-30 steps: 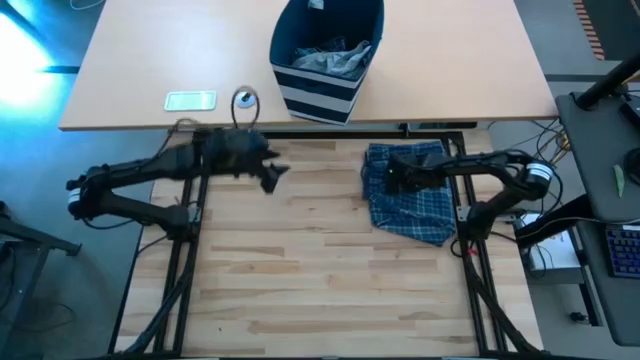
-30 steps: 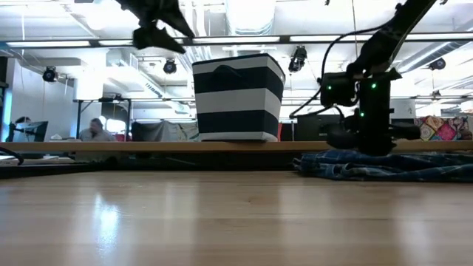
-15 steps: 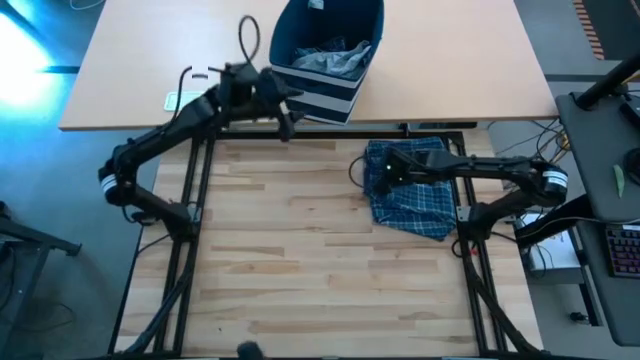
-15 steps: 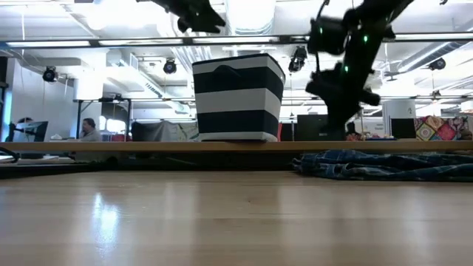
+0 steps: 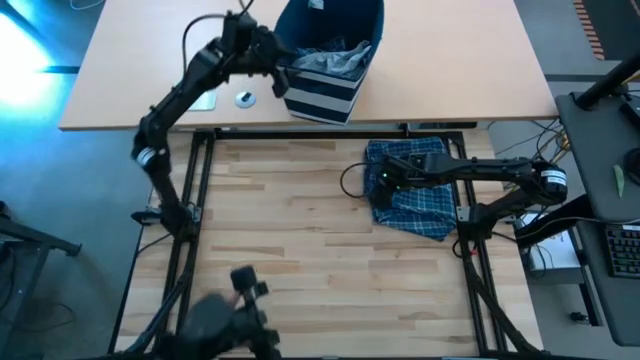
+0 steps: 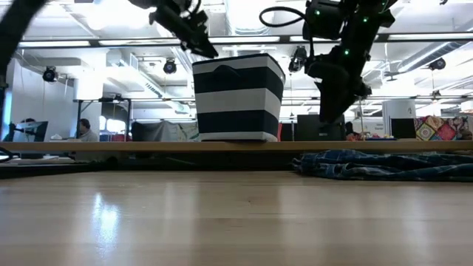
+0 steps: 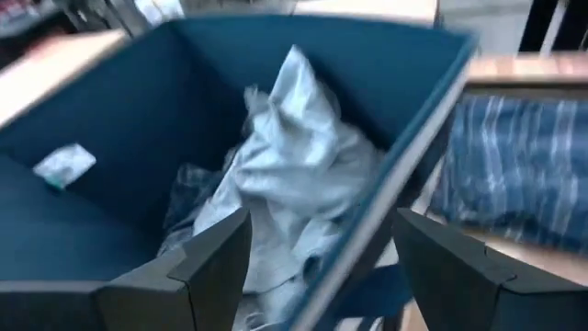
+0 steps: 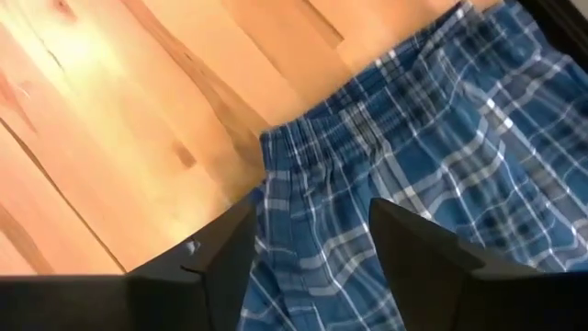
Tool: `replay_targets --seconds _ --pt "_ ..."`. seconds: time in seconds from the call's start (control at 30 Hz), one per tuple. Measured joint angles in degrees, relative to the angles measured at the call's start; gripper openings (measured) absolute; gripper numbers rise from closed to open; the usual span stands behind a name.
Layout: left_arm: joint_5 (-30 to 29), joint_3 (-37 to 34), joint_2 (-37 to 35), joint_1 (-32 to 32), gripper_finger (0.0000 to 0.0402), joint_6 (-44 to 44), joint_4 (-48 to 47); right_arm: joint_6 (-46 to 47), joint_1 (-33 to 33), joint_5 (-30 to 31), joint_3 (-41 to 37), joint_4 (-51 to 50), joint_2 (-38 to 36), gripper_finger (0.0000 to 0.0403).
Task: Fold Laundry from Bin
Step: Remove the gray shirt from the blue laundry bin
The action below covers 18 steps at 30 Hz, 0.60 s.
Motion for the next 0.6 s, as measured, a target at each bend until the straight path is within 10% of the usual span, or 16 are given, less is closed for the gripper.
replay_targets --seconds 0.2,0.4,0.6 --pt "9.16 18.17 10.93 3.46 0.0245 7.96 -20.44 1.91 -0.46 -0.02 -0.47 -0.84 0.0 0.0216" --pt "6.37 7.45 8.1 4.66 0.0206 10.92 -21.04 2.4 -2.83 1.03 -0.47 -0.55 -0.09 0.0215" --pt "9.17 6.98 6.13 2.35 0.0072 9.66 -28.8 1.52 -4.93 2.67 -0.48 -0.35 -0.13 0.0215"
